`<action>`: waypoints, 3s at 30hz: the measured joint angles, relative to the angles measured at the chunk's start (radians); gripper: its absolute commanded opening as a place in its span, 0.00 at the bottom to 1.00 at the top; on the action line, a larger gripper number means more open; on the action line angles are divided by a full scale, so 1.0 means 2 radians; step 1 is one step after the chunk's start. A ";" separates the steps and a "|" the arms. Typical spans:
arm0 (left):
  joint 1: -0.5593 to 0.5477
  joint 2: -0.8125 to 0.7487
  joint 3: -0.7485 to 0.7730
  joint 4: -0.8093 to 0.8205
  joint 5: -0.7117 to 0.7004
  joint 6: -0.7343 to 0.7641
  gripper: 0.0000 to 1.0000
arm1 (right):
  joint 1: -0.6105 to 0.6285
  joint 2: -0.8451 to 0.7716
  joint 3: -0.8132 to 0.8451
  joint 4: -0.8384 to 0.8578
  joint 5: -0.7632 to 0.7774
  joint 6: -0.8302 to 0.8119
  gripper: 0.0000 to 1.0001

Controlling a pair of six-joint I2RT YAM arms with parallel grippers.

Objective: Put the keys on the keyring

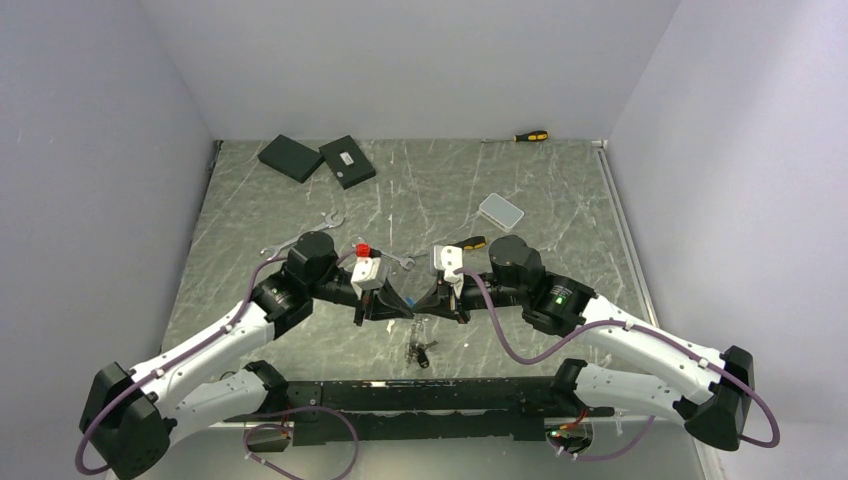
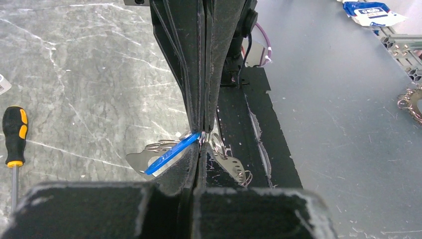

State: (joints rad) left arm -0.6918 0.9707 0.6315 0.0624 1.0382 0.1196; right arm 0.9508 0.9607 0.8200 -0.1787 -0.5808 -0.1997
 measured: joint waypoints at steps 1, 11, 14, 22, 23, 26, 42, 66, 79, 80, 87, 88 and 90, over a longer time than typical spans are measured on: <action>0.000 -0.002 0.000 -0.001 -0.002 0.000 0.00 | 0.000 0.000 0.000 0.000 0.000 0.001 0.00; -0.002 -0.031 0.000 -0.006 -0.013 0.005 0.00 | 0.002 -0.030 -0.010 0.004 0.010 0.007 0.00; -0.002 -0.037 0.000 -0.004 -0.015 0.002 0.00 | 0.002 -0.043 -0.019 0.005 0.013 0.010 0.00; -0.002 -0.039 0.000 0.004 -0.020 -0.016 0.00 | 0.002 -0.055 -0.045 0.012 0.015 0.012 0.00; -0.002 -0.039 -0.001 0.006 -0.021 -0.020 0.00 | 0.002 -0.055 -0.048 0.015 0.015 0.012 0.00; -0.002 -0.039 -0.003 0.014 -0.027 -0.034 0.00 | 0.002 -0.055 -0.057 0.023 0.015 0.011 0.03; -0.002 -0.040 -0.003 0.033 -0.039 -0.051 0.00 | 0.002 -0.067 -0.059 0.002 0.033 0.015 0.35; -0.002 -0.048 -0.003 0.034 -0.055 -0.039 0.00 | 0.002 -0.014 -0.026 0.035 0.044 0.062 0.12; -0.002 -0.038 0.005 0.013 -0.055 -0.017 0.00 | 0.002 -0.008 -0.017 0.013 0.043 0.066 0.00; -0.003 -0.035 0.008 0.007 -0.056 -0.012 0.00 | 0.002 -0.005 -0.011 0.003 0.045 0.067 0.00; -0.004 -0.017 0.049 -0.055 -0.059 0.037 0.34 | 0.002 0.028 0.056 -0.081 0.065 0.070 0.00; -0.004 -0.014 0.055 -0.065 -0.062 0.042 0.58 | 0.002 0.036 0.069 -0.095 0.070 0.072 0.00; -0.004 -0.013 0.059 -0.074 -0.070 0.054 0.72 | 0.002 0.056 0.098 -0.129 0.083 0.077 0.00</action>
State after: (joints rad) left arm -0.6998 0.9451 0.7486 -0.0864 0.8978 0.2268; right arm 0.9558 1.0721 1.0164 -0.4362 -0.4145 -0.0460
